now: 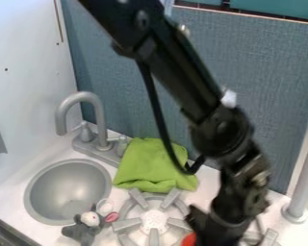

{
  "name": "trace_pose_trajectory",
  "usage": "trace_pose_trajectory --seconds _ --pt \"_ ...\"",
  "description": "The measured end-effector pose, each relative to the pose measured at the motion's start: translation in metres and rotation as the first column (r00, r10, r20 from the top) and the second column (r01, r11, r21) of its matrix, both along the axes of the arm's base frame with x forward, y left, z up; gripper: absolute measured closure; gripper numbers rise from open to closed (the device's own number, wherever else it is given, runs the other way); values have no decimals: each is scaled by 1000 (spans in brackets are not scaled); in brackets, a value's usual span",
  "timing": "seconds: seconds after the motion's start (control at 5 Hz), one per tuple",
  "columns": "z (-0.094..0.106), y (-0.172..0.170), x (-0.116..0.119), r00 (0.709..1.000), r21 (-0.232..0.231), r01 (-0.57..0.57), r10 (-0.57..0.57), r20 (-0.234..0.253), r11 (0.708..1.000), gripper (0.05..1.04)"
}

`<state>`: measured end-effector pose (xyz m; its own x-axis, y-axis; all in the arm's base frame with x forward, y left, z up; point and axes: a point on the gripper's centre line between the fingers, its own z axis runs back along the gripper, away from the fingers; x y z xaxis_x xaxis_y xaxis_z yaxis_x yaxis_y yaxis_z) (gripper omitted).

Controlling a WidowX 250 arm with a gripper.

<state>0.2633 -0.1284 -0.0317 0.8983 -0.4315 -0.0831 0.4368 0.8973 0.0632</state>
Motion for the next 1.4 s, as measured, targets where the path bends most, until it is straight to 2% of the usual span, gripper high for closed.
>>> trace_pose_trajectory --seconds 0.2,0.4,0.8,1.0,1.2,1.4 --pt "18 -31 17 993 -23 93 -91 68 995 990" --pt "21 -43 31 988 -36 125 -121 96 991 990" --pt "-10 -53 43 985 -26 162 -160 58 986 990" --pt "-20 -56 48 981 -33 179 -176 76 983 990" --pt "-26 -61 56 970 -59 205 -195 143 977 990" --pt "-32 -62 54 968 -89 202 -185 169 975 990"
